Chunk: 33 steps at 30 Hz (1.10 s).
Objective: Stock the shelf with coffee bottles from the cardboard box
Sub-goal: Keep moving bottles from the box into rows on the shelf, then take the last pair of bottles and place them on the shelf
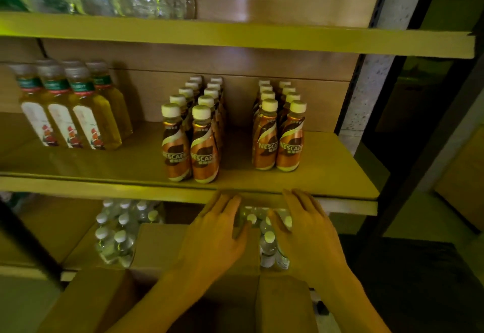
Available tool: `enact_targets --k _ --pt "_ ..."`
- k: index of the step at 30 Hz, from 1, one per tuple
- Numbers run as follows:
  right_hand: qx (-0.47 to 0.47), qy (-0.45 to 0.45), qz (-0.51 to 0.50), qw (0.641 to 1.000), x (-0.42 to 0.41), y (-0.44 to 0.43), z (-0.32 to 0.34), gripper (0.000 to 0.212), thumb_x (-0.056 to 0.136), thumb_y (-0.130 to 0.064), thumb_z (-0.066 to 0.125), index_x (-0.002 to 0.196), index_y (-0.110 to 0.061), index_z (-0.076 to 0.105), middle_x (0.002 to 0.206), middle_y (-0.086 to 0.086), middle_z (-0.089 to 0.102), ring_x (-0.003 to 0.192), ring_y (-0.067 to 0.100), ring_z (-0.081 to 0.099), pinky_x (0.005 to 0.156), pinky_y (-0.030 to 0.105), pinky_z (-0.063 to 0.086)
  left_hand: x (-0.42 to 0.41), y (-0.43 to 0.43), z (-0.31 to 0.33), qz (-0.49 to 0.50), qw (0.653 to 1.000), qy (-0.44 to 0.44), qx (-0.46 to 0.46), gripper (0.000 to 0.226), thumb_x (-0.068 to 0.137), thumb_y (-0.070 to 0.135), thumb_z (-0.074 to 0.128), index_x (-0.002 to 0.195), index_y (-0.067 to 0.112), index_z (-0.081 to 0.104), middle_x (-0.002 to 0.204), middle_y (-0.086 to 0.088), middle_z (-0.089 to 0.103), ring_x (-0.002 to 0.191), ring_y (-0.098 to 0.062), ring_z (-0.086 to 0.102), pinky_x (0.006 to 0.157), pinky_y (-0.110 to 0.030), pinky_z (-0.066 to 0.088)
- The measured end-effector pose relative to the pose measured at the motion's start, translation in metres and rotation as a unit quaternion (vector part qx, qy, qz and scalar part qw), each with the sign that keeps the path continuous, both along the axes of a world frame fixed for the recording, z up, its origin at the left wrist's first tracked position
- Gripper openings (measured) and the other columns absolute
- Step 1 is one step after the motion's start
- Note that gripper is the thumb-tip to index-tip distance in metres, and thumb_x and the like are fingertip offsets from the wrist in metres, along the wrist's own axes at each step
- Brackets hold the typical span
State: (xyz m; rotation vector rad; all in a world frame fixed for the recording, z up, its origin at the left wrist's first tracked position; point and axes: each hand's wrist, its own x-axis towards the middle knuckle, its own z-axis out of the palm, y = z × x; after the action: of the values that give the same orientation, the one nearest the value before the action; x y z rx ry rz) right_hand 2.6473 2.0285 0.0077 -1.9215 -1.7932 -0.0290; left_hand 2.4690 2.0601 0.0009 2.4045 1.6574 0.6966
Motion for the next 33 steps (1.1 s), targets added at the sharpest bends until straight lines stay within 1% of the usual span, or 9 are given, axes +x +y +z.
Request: enact_targets --k 2,8,13,17,25,27,30,32,33 --pt "-0.027 -0.009 0.021 0.999 -0.017 -0.014 -0.017 0.061 0.092 -0.061 0.038 0.136 -0.021 0.054 0.140 0.003 0.057 0.136 0.026 0.048 0.108 0.046 0.044 -0.017 -0.019 -0.018 -0.001 1.000 -0.004 -0.022 0.061 0.097 0.051 0.049 0.152 0.029 0.033 0.160 0.008 0.030 0.151 -0.013 0.016 0.114 -0.025 0.019" --pt "-0.154 -0.014 0.098 0.983 -0.069 -0.037 -0.072 0.057 0.099 -0.057 0.037 0.149 -0.030 0.034 0.155 -0.004 0.037 0.149 0.020 0.025 0.120 0.039 0.026 -0.073 -0.056 -0.077 0.033 0.990 0.039 -0.133 0.060 0.098 0.046 0.049 0.152 0.027 0.030 0.160 0.007 0.028 0.152 -0.015 0.014 0.108 -0.033 0.041" --pt "-0.253 -0.033 0.144 0.956 -0.110 -0.040 -0.126 0.056 0.101 -0.055 0.036 0.149 -0.028 0.034 0.155 -0.004 0.037 0.146 0.019 0.030 0.119 0.038 0.028 -0.119 -0.073 -0.139 0.098 0.967 0.098 -0.214 0.060 0.100 0.049 0.040 0.153 0.024 0.030 0.160 0.003 0.032 0.151 -0.018 0.020 0.117 -0.031 0.028" --pt "-0.342 -0.046 0.184 0.920 -0.142 -0.035 -0.170 0.056 0.101 -0.053 0.035 0.151 -0.027 0.033 0.157 -0.002 0.034 0.147 0.021 0.027 0.121 0.041 0.023 -0.144 -0.086 -0.178 0.123 0.941 0.138 -0.283 0.056 0.099 0.045 0.042 0.149 0.021 0.035 0.154 0.001 0.038 0.147 -0.021 0.025 0.113 -0.036 0.031" --pt "-0.457 -0.114 0.272 0.839 -0.183 0.000 -0.232 0.056 0.102 -0.039 0.043 0.154 -0.024 0.030 0.158 0.000 0.033 0.147 0.023 0.028 0.120 0.043 0.026 -0.143 -0.094 -0.222 0.176 0.880 0.022 -0.441 0.054 0.096 0.037 0.050 0.146 0.020 0.038 0.146 -0.004 0.044 0.140 -0.027 0.037 0.110 -0.041 0.038" --pt "-0.468 -0.127 0.298 0.822 -0.192 0.011 -0.243 0.055 0.102 -0.037 0.043 0.154 -0.022 0.029 0.158 0.002 0.033 0.146 0.024 0.029 0.118 0.043 0.028 -0.137 -0.093 -0.231 0.238 0.841 -0.090 -0.478 0.052 0.094 0.037 0.052 0.143 0.022 0.041 0.141 -0.002 0.050 0.133 -0.026 0.047 0.108 -0.038 0.041" --pt "-0.484 -0.124 0.316 0.807 -0.204 0.033 -0.255 0.053 0.104 -0.040 0.039 0.153 -0.020 0.032 0.157 0.003 0.036 0.143 0.024 0.035 0.114 0.040 0.034 -0.126 -0.087 -0.239 0.371 0.724 -0.323 -0.483 0.048 0.086 0.046 0.054 0.131 0.032 0.052 0.121 0.008 0.063 0.114 -0.018 0.062 0.099 -0.034 0.050" --pt "-0.500 -0.114 0.316 0.798 -0.213 0.051 -0.263 0.055 0.104 -0.043 0.040 0.154 -0.019 0.032 0.158 0.004 0.035 0.144 0.024 0.035 0.112 0.039 0.035 -0.123 -0.077 -0.234 0.462 0.633 -0.441 -0.437 0.033 0.090 0.044 0.055 0.119 0.029 0.061 0.106 0.008 0.065 0.099 -0.015 0.062 0.085 -0.028 0.049" --pt "-0.505 -0.110 0.314 0.797 -0.218 0.059 -0.266 0.057 0.104 -0.044 0.041 0.154 -0.019 0.031 0.158 0.005 0.035 0.145 0.025 0.034 0.113 0.040 0.034 -0.124 -0.072 -0.235 0.502 0.566 -0.495 -0.427 0.021 0.093 0.037 0.056 0.106 0.022 0.064 0.094 0.004 0.063 0.086 -0.015 0.060 0.075 -0.027 0.047"
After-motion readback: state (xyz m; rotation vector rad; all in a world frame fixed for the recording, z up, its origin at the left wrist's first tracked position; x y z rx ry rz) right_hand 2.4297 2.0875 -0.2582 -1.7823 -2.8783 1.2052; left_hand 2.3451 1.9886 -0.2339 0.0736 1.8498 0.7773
